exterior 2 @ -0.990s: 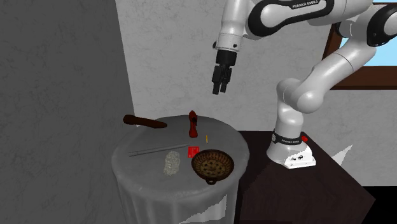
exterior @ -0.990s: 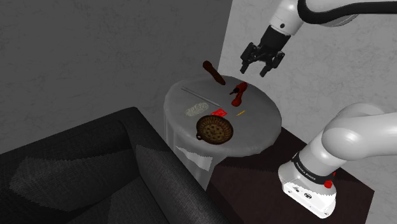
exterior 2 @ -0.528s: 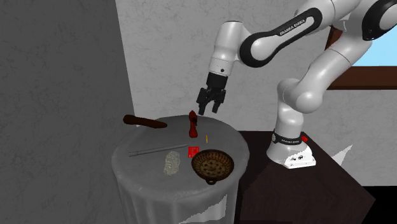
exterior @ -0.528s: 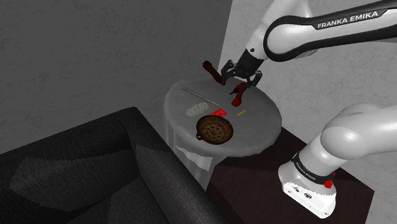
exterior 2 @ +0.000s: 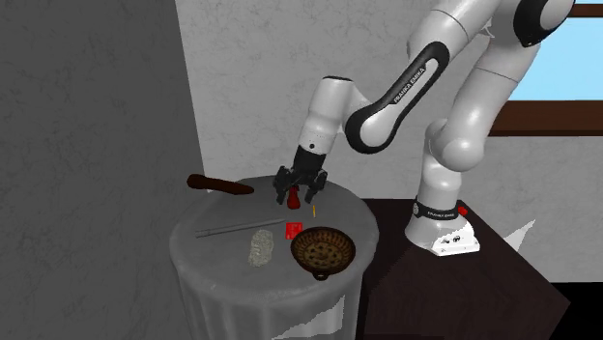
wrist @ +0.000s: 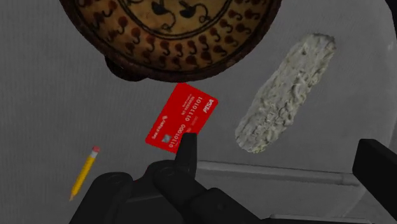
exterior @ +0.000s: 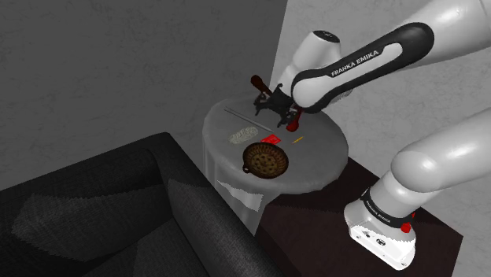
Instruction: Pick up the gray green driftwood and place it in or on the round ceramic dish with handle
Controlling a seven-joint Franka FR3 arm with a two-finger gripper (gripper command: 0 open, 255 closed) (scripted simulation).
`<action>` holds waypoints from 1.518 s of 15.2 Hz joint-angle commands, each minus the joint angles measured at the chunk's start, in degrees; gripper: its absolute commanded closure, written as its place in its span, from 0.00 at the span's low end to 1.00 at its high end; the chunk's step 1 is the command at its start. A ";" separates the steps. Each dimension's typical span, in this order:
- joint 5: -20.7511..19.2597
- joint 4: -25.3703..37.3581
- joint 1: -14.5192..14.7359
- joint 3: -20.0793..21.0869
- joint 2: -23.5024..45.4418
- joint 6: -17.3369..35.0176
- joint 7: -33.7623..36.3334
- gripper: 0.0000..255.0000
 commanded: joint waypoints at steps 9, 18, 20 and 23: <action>-77.26 14.77 -20.23 9.61 31.00 9.84 78.91 0.00; -90.01 19.82 -14.96 3.17 38.33 9.15 88.87 0.00; -90.00 19.82 -14.96 3.18 38.33 9.15 88.87 0.00; -89.97 19.81 -14.98 3.19 38.31 9.15 88.84 0.00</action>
